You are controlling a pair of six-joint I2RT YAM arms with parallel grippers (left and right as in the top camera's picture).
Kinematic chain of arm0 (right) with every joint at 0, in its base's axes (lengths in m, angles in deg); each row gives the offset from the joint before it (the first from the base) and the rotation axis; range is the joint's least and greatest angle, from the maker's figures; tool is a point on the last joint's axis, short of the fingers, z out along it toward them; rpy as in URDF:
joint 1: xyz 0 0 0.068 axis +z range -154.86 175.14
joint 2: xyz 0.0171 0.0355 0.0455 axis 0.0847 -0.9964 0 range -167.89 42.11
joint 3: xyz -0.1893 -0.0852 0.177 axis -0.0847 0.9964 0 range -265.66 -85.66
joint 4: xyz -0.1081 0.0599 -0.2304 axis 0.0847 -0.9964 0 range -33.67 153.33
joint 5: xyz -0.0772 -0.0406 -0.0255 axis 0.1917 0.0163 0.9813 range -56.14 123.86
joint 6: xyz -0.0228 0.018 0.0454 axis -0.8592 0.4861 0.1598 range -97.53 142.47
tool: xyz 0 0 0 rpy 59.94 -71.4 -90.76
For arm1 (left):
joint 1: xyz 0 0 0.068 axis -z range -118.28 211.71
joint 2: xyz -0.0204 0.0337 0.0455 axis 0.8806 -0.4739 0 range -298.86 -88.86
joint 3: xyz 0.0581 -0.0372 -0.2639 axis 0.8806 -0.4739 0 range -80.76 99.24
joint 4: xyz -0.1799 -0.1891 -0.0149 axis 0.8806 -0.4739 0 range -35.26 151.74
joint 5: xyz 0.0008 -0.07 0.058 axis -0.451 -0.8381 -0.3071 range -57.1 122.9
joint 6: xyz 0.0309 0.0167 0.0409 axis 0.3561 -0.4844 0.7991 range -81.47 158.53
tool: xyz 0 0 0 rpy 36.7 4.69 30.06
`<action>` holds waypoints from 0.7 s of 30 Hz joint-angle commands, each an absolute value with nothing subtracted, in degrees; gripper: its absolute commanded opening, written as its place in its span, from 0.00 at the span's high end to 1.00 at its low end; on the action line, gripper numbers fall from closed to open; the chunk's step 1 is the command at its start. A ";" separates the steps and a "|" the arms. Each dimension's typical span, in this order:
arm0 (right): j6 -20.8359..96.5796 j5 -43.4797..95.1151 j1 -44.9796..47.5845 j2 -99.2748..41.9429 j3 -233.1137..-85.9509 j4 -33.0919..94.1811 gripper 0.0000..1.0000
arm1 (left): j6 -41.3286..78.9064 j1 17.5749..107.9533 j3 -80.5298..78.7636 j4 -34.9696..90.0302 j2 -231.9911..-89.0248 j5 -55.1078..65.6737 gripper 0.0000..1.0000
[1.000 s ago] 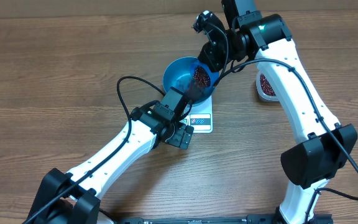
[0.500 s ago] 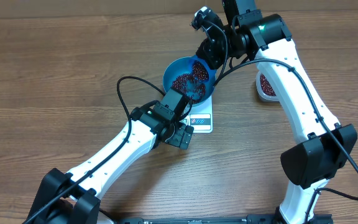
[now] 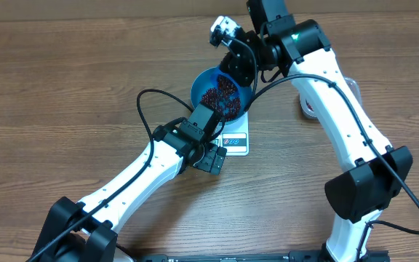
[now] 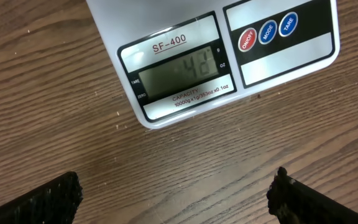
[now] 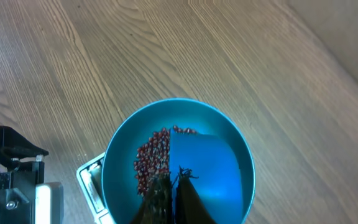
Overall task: Scoop item into bowl and weigh 150g on scale
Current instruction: 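Tip the scoop with the right gripper to pour beans into the bowl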
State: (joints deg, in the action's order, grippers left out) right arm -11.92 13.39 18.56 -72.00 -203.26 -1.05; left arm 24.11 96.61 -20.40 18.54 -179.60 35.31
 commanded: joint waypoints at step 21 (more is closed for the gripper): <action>-19.61 16.56 19.67 -69.75 -204.77 1.77 0.96 | 25.25 97.00 -20.66 18.71 -179.21 35.90 0.00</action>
State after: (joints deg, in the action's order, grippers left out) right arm -17.89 17.00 19.13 -72.00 -203.26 1.53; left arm 24.11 96.61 -20.40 18.54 -179.60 35.31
